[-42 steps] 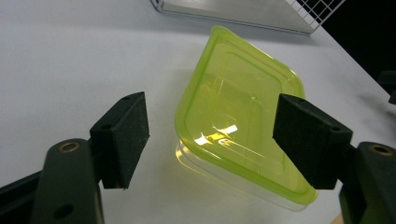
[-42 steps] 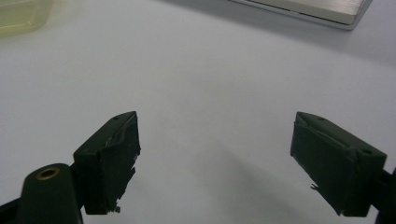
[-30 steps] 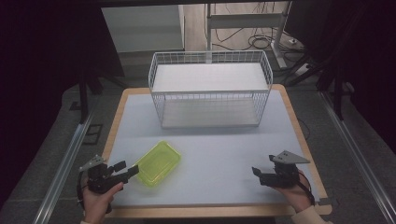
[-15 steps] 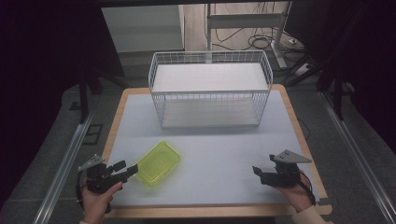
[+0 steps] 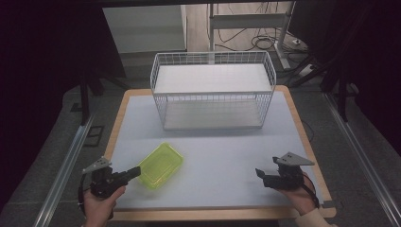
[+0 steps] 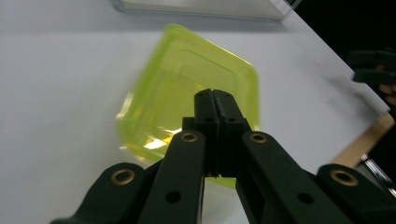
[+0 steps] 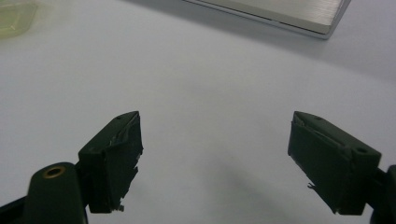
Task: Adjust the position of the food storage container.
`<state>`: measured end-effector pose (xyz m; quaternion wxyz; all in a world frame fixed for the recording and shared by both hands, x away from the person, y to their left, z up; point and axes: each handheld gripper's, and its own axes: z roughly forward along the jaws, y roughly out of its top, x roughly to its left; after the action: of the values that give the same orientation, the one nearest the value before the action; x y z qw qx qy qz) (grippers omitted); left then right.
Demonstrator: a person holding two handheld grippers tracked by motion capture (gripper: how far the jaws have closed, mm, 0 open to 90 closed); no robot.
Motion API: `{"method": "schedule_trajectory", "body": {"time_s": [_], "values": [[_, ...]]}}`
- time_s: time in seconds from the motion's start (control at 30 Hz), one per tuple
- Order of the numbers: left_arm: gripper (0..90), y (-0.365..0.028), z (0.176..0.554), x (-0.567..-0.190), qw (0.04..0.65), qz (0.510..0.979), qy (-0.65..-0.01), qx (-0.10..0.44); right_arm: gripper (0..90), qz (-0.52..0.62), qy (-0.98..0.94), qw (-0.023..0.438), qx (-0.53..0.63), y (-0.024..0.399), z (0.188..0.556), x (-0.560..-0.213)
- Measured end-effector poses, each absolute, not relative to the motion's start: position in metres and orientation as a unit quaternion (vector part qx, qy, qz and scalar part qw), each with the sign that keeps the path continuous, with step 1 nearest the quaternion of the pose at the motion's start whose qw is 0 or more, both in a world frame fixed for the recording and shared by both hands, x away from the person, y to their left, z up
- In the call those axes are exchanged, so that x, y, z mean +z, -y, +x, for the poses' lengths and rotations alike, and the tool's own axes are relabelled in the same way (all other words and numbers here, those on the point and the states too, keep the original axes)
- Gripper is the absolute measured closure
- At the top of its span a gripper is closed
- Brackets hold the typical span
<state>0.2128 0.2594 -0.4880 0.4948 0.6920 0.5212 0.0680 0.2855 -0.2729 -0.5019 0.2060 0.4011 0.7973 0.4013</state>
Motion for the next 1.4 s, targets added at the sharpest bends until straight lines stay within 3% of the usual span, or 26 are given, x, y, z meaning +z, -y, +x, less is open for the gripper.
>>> {"method": "schedule_trajectory", "body": {"time_s": [0.7,1.0,1.4], "values": [[90.0,-0.191,0.205,-0.498,0.429,0.787,-0.443,0.03,18.2,0.398,-0.801,0.209,0.395,0.272,0.285,-0.503],[90.0,-0.186,0.205,-0.506,0.392,0.803,-0.447,0.047,18.2,0.397,-0.803,0.21,0.392,0.272,0.286,-0.504],[90.0,-0.195,0.208,-0.508,0.387,0.799,-0.458,0.045,18.2,0.397,-0.804,0.21,0.389,0.272,0.286,-0.504]]}}
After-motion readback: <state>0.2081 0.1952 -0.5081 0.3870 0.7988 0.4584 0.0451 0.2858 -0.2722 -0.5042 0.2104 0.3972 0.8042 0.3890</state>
